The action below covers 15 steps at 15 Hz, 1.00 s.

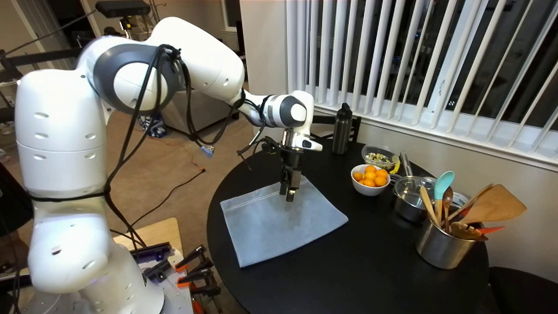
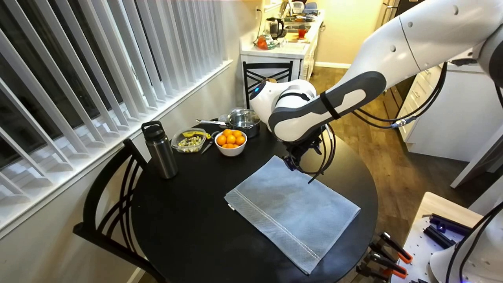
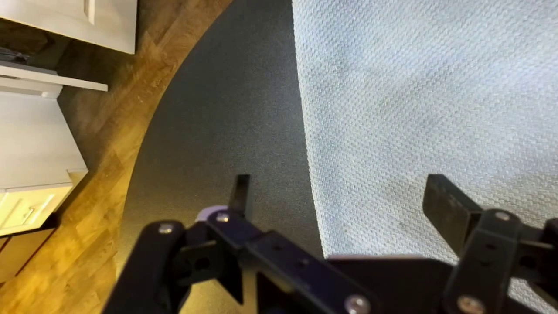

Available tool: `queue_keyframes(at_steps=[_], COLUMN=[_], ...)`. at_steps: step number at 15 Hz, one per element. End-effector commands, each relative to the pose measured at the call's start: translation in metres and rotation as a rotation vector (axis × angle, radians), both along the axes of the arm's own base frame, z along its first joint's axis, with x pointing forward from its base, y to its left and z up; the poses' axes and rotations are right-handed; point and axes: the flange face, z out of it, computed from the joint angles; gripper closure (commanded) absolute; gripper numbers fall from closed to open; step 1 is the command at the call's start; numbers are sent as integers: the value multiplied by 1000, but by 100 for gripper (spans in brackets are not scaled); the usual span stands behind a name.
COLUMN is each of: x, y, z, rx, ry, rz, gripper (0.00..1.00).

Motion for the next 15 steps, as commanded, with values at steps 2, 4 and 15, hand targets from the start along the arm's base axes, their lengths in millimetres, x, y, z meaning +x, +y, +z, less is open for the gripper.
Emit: queue_keyframes(at_steps=[2,4,15], x=[0,0,79], y=[0,-1,18], z=[1,1,-54], rx=[0,0,107], ry=[-1,-1,-57], rz=[-2,-2,-547], gripper=[0,0,0])
